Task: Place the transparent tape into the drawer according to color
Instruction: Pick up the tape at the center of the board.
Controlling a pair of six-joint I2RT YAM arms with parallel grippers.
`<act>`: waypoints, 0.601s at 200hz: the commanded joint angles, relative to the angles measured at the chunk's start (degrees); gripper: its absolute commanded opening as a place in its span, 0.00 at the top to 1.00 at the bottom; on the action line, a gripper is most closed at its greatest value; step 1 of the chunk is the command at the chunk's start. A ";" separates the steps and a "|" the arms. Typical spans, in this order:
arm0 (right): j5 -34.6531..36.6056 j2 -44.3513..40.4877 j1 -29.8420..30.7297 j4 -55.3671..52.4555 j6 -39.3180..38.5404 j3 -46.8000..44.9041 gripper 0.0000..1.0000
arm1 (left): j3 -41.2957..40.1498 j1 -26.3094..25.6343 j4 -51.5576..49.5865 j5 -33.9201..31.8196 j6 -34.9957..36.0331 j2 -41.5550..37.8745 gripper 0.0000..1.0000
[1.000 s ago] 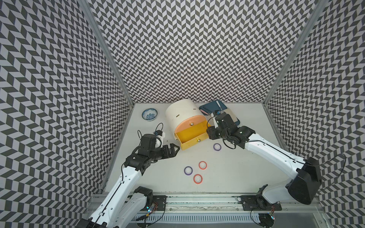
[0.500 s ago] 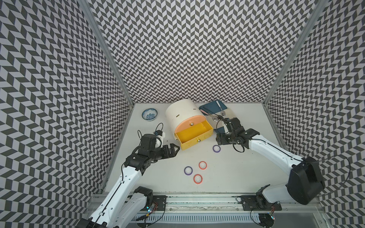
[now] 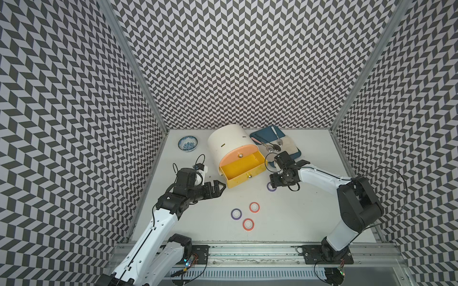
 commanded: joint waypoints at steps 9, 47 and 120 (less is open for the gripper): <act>-0.14 2.06 -0.30 1.25 -0.42 0.82 0.27 | -0.20 -0.36 -0.23 1.15 0.95 -0.24 0.00; 0.52 4.05 -0.30 1.21 -0.61 1.85 0.34 | -0.32 -0.40 -0.37 1.24 0.99 -0.48 0.00; 3.13 7.04 -0.30 -1.68 -1.01 1.20 0.39 | -0.22 -0.32 -0.22 1.63 1.24 -0.32 0.00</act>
